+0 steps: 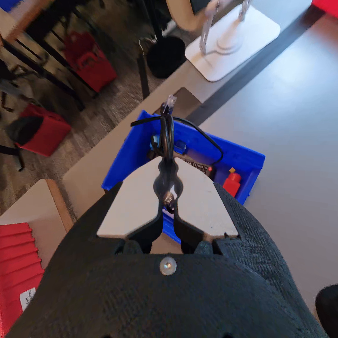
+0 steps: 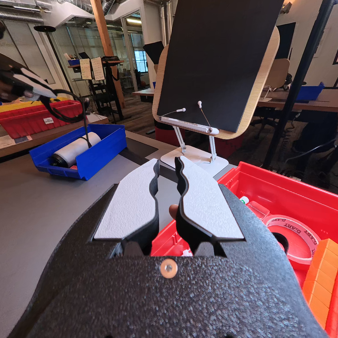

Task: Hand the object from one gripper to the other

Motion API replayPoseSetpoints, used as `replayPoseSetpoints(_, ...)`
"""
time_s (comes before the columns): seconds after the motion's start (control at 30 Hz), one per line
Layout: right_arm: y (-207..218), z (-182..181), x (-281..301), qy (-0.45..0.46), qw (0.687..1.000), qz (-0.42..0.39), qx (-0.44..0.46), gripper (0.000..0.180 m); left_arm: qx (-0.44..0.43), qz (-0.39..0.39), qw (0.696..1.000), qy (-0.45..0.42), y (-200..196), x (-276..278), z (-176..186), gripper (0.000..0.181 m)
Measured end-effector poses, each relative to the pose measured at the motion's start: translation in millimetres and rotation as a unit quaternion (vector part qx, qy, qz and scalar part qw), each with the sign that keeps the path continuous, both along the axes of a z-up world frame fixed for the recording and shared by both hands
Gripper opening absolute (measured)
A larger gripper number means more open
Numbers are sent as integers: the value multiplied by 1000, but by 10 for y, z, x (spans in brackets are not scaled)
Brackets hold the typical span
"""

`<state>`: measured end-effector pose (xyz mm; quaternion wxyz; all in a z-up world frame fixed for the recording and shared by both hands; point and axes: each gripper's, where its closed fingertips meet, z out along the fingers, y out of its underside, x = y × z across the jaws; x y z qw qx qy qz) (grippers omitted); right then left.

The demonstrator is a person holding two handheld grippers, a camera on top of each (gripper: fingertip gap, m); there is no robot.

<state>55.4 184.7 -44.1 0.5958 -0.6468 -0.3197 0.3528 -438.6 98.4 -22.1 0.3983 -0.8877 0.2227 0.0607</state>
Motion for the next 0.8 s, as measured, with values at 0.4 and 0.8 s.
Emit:
replayPoseSetpoints(0.4, -25, -8, -28, -3, 1000, 3, 1, 16, 165, 94, 955, 228, 103, -393, 719, 7)
replayPoseSetpoints(0.8, -77, 31, -81, 4, 1000, 16, 10, 17, 231, 28, 967, 102, 52, 282, 935, 7)
